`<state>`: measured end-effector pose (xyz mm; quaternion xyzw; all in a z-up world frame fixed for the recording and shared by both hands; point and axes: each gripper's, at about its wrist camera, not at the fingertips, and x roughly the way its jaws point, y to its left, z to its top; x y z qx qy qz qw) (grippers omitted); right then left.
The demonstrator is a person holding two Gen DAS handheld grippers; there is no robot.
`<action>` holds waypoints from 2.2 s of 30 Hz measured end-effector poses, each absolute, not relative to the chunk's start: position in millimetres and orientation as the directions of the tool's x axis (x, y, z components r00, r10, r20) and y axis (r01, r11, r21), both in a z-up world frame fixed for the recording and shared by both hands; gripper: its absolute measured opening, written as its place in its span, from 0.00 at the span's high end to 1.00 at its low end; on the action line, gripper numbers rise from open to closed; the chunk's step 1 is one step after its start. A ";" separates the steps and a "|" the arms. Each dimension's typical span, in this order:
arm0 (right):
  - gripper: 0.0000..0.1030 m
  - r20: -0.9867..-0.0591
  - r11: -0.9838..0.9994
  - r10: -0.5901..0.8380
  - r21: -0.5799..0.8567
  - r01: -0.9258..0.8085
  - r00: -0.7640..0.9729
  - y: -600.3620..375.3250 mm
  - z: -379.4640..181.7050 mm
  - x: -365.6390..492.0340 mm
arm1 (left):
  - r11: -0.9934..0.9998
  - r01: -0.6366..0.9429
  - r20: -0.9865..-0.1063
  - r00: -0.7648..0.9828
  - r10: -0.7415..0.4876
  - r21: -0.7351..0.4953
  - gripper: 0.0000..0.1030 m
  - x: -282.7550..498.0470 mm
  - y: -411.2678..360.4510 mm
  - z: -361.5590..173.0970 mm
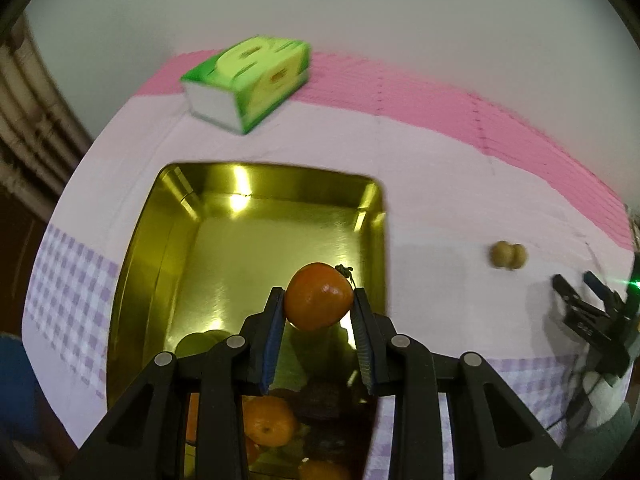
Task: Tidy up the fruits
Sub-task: 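Carry the tomato into the gold tray and open the left gripper, then move the right gripper to the two tan fruits and grasp both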
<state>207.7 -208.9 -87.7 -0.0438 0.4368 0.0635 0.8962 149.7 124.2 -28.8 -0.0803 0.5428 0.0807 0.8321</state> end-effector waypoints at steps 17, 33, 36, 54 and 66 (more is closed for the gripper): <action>0.00 -0.789 0.988 0.076 -0.023 -0.152 0.610 -208.7 -88.3 207.6 | 0.963 -0.269 -0.946 0.316 0.076 -0.012 0.73 148.2 145.4 -60.6; 0.00 -0.789 0.988 0.076 -0.022 -0.151 0.610 -208.7 -88.5 207.7 | 0.958 -0.286 -0.948 0.309 0.071 -0.022 0.73 148.3 152.7 -65.5; 0.00 -0.789 0.988 0.076 -0.022 -0.151 0.610 -208.7 -88.5 207.7 | 0.958 -0.285 -0.949 0.309 0.066 -0.027 0.73 147.2 152.8 -65.9; 0.00 -0.789 0.988 0.076 -0.020 -0.150 0.610 -210.5 -88.3 206.4 | 0.962 -0.269 -0.938 0.343 0.045 -0.052 0.69 132.0 148.0 -48.5; 0.00 -0.791 0.989 0.074 -0.020 -0.146 0.607 -210.3 -88.8 208.3 | 0.964 -0.263 -0.897 0.432 0.092 -0.029 0.44 99.2 155.3 -10.4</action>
